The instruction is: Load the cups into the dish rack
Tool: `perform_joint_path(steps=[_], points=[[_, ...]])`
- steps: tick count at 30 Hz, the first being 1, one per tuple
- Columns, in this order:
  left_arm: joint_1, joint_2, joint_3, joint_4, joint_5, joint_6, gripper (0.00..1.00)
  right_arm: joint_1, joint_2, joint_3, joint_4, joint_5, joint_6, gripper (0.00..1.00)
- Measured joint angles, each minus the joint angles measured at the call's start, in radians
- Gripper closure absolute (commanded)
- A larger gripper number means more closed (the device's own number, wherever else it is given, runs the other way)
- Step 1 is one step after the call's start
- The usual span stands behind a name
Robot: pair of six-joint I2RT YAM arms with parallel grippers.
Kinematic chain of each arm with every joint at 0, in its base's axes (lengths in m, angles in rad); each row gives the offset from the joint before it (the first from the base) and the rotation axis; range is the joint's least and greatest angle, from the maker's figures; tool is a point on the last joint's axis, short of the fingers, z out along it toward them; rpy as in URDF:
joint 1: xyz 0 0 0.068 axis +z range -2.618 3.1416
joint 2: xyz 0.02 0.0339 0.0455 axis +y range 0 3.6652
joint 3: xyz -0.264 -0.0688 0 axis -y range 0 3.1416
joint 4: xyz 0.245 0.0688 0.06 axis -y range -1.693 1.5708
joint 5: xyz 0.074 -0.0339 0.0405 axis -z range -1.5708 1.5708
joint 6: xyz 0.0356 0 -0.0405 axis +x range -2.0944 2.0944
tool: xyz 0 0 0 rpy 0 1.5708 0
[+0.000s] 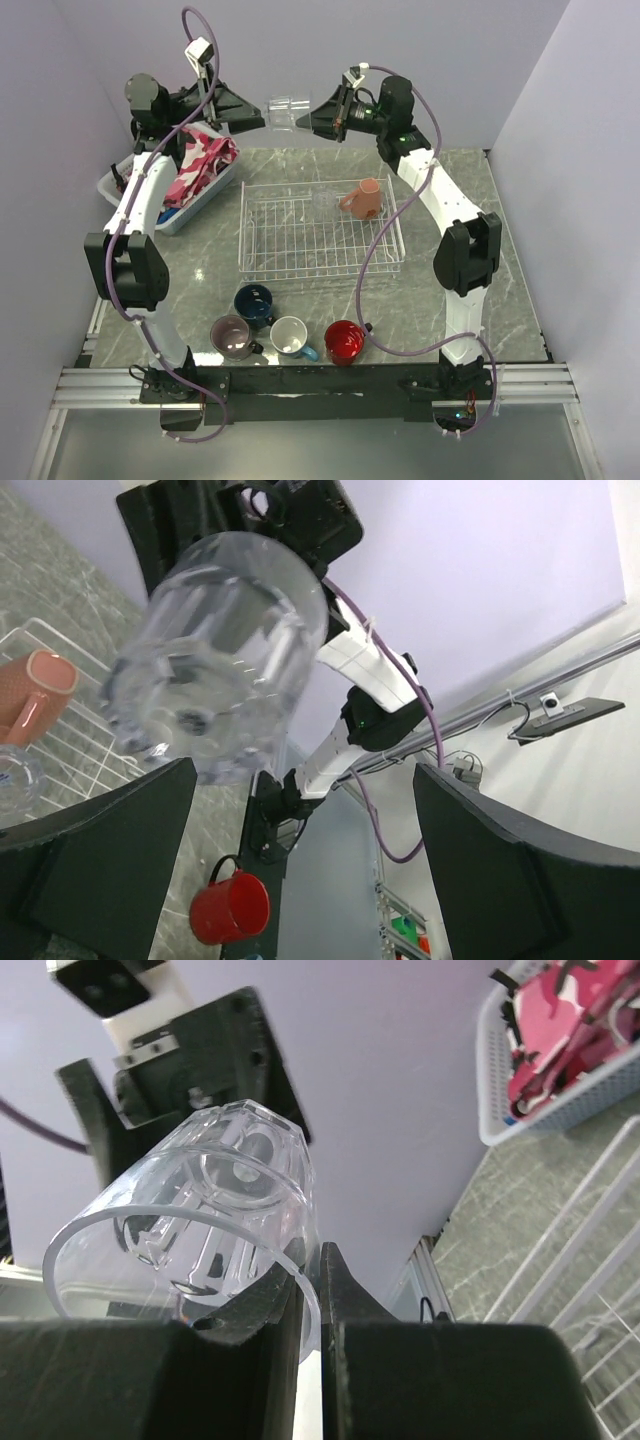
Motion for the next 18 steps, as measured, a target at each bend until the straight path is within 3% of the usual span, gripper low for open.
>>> perform_joint_path(steps=[9, 18], points=[[0.004, -0.004, 0.006, -0.337, -0.005, 0.298, 0.04, 0.009, -0.016, -0.029, 0.051, -0.029, 0.010, 1.00], [-0.025, -0.004, 0.006, -0.336, -0.032, 0.310, 0.04, 0.017, -0.049, -0.085, 0.058, -0.035, 0.004, 1.00]])
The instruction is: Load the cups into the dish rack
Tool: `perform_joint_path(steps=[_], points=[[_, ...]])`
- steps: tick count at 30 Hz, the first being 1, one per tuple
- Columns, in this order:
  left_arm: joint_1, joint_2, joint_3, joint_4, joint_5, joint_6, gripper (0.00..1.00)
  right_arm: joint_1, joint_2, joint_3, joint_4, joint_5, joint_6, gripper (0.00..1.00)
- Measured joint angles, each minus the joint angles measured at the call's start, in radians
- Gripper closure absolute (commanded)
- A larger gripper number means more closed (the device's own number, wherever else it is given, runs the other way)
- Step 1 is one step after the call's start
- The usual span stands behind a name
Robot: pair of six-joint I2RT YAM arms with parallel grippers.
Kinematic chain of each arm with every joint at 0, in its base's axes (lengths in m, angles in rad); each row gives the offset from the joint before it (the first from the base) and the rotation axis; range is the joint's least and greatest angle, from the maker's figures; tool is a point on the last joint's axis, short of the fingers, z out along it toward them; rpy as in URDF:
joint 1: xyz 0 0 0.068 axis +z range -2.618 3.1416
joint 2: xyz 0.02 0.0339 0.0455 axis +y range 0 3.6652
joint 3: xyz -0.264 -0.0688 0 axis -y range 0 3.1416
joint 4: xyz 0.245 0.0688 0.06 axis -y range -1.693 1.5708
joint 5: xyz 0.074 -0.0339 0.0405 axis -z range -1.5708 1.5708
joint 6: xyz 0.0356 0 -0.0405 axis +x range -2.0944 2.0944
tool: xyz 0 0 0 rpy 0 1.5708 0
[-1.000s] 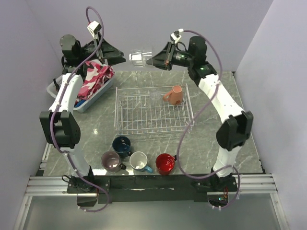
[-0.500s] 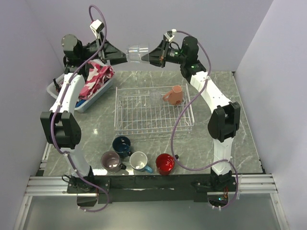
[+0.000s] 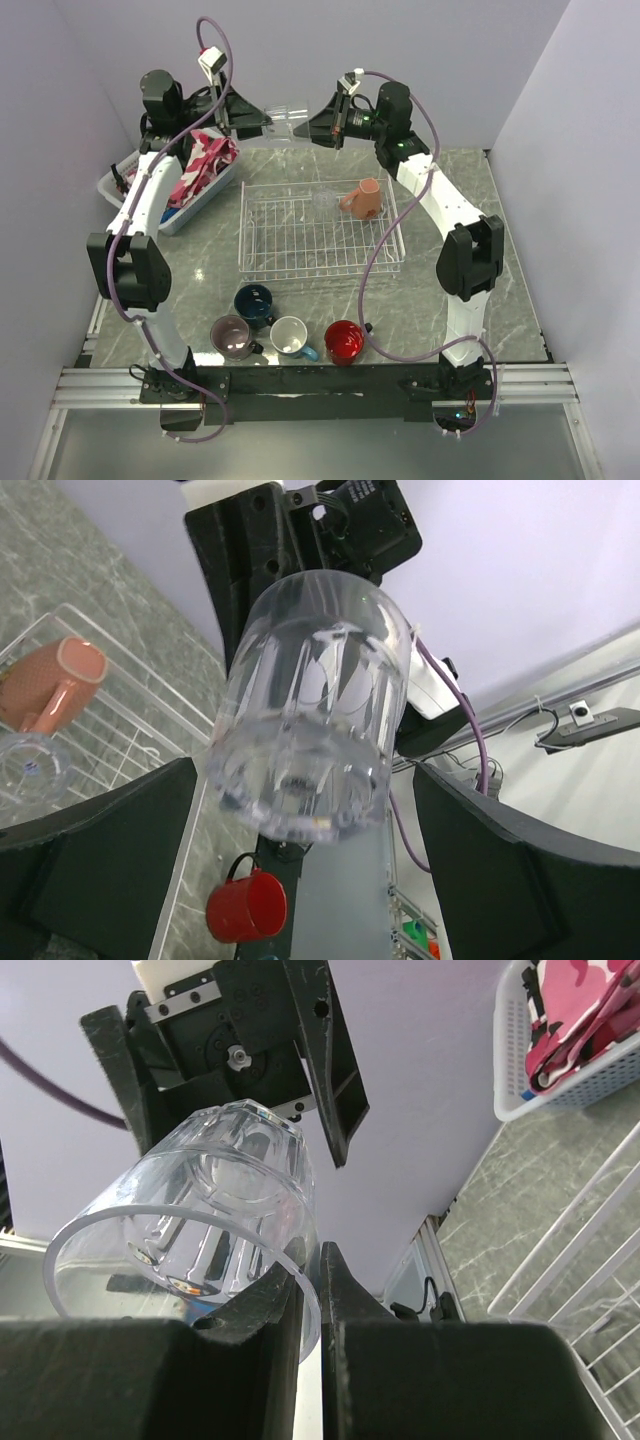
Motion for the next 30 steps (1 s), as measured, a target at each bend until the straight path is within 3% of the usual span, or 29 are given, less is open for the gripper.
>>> perform_joint_path(steps=[13, 16, 17, 20, 23, 25, 26, 27, 29, 30], points=[[-0.070, 0.000, -0.001, 0.078, -0.015, -0.044, 0.02, 0.026, 0.005, 0.040, -0.016, -0.005, 0.001, 1.00], [-0.070, 0.000, -0.002, 0.099, -0.016, -0.061, 0.26, 0.030, 0.005, 0.040, -0.017, -0.005, 0.000, 1.00], [-0.070, 0.000, -0.002, 0.105, -0.015, -0.067, 0.45, 0.031, 0.005, 0.040, -0.022, -0.001, 0.000, 1.00], [-0.069, 0.000, -0.004, 0.120, -0.014, -0.088, 0.72, 0.032, 0.005, 0.040, -0.023, 0.009, -0.006, 1.00], [-0.069, -0.002, -0.008, 0.123, -0.013, -0.096, 0.73, 0.032, 0.005, 0.039, -0.026, 0.008, -0.001, 1.00], [-0.069, -0.006, -0.013, 0.121, -0.014, -0.095, 0.81, 0.033, 0.005, 0.039, -0.028, 0.008, 0.000, 1.00], [-0.069, -0.008, -0.014, 0.120, -0.014, -0.095, 0.96, 0.033, 0.005, 0.039, -0.030, 0.008, 0.000, 0.98], [-0.068, -0.010, -0.016, 0.119, -0.014, -0.095, 0.99, 0.034, 0.005, 0.039, -0.030, 0.008, 0.000, 0.81], [-0.067, -0.012, -0.017, 0.114, -0.013, -0.090, 0.99, 0.035, 0.005, 0.039, -0.031, 0.010, 0.003, 0.68], [-0.066, -0.013, -0.017, 0.100, -0.014, -0.073, 0.99, 0.036, 0.005, 0.039, -0.035, 0.012, 0.004, 0.46]])
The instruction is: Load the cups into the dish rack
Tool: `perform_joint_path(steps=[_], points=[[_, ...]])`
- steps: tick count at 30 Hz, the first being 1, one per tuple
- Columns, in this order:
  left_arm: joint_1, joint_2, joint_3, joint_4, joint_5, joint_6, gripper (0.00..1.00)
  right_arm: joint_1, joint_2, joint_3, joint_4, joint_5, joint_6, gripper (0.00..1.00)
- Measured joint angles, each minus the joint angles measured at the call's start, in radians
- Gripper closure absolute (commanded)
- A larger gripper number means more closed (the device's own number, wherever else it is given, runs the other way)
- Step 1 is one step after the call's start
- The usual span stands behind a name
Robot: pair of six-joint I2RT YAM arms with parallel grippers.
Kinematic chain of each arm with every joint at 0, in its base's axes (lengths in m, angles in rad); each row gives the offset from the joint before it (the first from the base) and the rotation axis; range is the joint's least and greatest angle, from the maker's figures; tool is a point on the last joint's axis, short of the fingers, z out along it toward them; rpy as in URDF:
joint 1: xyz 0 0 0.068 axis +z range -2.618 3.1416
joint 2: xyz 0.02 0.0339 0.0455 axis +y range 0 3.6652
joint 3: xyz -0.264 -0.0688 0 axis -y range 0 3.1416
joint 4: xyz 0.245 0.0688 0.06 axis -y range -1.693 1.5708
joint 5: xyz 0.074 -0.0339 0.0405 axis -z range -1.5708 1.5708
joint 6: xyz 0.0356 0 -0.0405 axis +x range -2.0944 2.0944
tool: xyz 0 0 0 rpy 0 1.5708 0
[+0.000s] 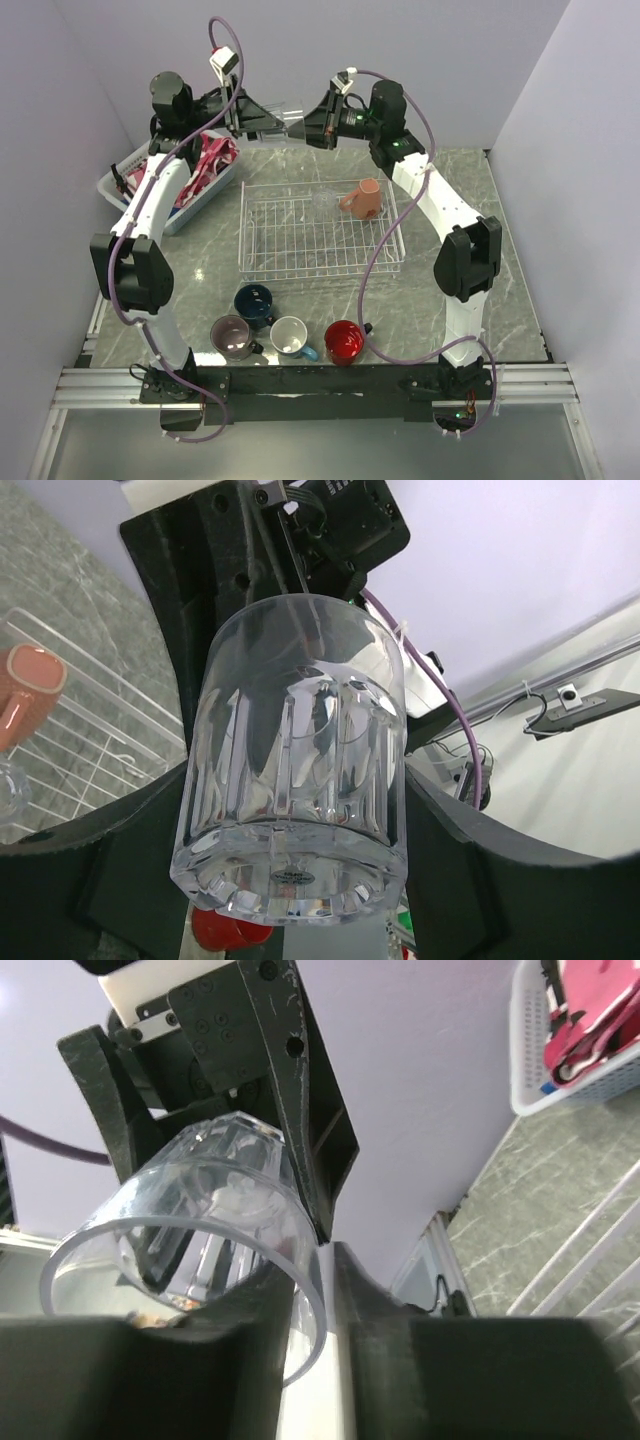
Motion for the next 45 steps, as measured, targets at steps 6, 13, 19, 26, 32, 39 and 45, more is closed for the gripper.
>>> perform_joint_path(steps=[6, 13, 19, 26, 32, 39, 45], points=[[0.018, -0.004, 0.000, -0.135, 0.004, 0.113, 0.99, -0.001, -0.004, -0.008, -0.092, 0.027, -0.058, 0.35], [0.112, -0.002, 0.109, -0.547, -0.030, 0.426, 0.99, -0.098, -0.124, -0.171, -0.232, 0.050, -0.171, 0.39], [0.107, 0.089, 0.460, -1.048, -0.229, 0.858, 0.99, -0.233, -0.273, -0.247, -0.436, 0.106, -0.340, 0.46], [-0.019, 0.134, 0.481, -1.382, -0.671, 1.309, 0.99, -0.314, -0.436, -0.312, -0.545, 0.195, -0.444, 0.45], [-0.133, 0.203, 0.369, -1.488, -0.950, 1.516, 0.99, -0.314, -0.545, -0.427, -0.564, 0.222, -0.473, 0.44], [-0.228, 0.264, 0.351, -1.508, -1.130, 1.604, 0.99, -0.337, -0.597, -0.533, -0.569, 0.227, -0.477, 0.45], [-0.307, 0.270, 0.287, -1.493, -1.204, 1.627, 0.99, -0.350, -0.640, -0.584, -0.562, 0.230, -0.476, 0.45]])
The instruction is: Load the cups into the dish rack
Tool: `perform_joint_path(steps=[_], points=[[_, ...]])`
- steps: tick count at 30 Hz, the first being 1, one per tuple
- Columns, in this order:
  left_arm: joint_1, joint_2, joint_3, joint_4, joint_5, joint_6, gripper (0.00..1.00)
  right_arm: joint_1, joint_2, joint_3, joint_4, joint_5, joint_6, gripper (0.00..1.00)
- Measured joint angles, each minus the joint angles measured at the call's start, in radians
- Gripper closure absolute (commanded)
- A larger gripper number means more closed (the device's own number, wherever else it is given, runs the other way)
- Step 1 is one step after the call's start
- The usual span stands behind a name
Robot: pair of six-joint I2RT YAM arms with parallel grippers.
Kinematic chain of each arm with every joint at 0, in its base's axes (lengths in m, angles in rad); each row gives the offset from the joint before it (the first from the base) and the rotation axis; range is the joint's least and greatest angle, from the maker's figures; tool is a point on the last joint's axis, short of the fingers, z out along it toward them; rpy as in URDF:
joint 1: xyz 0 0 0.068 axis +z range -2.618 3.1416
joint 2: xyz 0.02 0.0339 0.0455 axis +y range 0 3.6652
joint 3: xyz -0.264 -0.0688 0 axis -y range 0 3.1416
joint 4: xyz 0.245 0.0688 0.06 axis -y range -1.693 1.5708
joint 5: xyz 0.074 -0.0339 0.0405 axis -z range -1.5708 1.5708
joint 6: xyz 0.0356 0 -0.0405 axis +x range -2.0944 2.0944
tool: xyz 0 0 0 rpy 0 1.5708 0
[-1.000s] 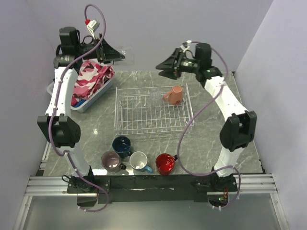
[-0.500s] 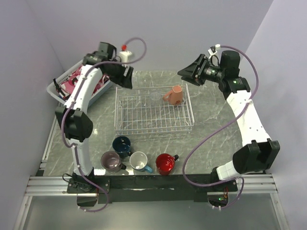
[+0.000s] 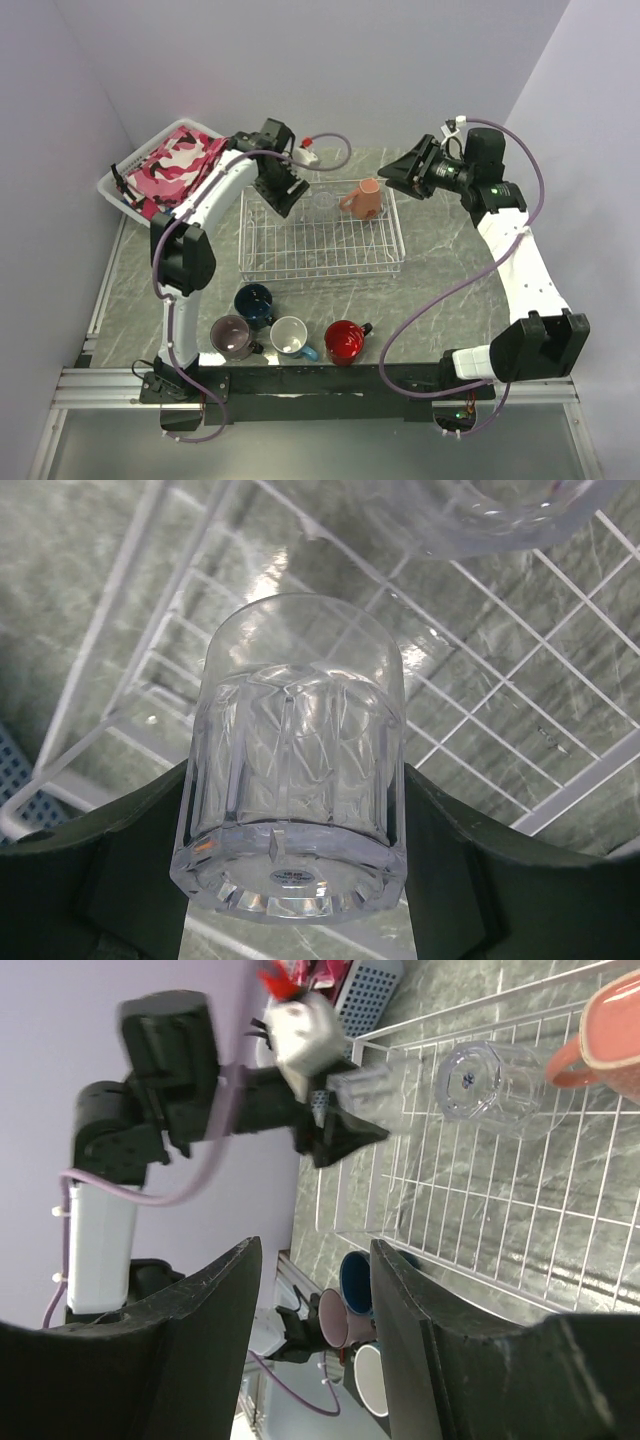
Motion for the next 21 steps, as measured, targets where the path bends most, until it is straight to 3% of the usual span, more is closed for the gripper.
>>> perform_joint_path(steps=[19, 21], points=[[-0.041, 0.089, -0.035, 0.187, -0.050, -0.009, 0.99, -0.017, -0.064, -0.053, 0.014, -0.005, 0.008, 0.46], [-0.043, 0.092, -0.035, 0.209, -0.034, -0.013, 0.92, -0.017, -0.064, -0.053, 0.014, -0.005, 0.008, 0.46]])
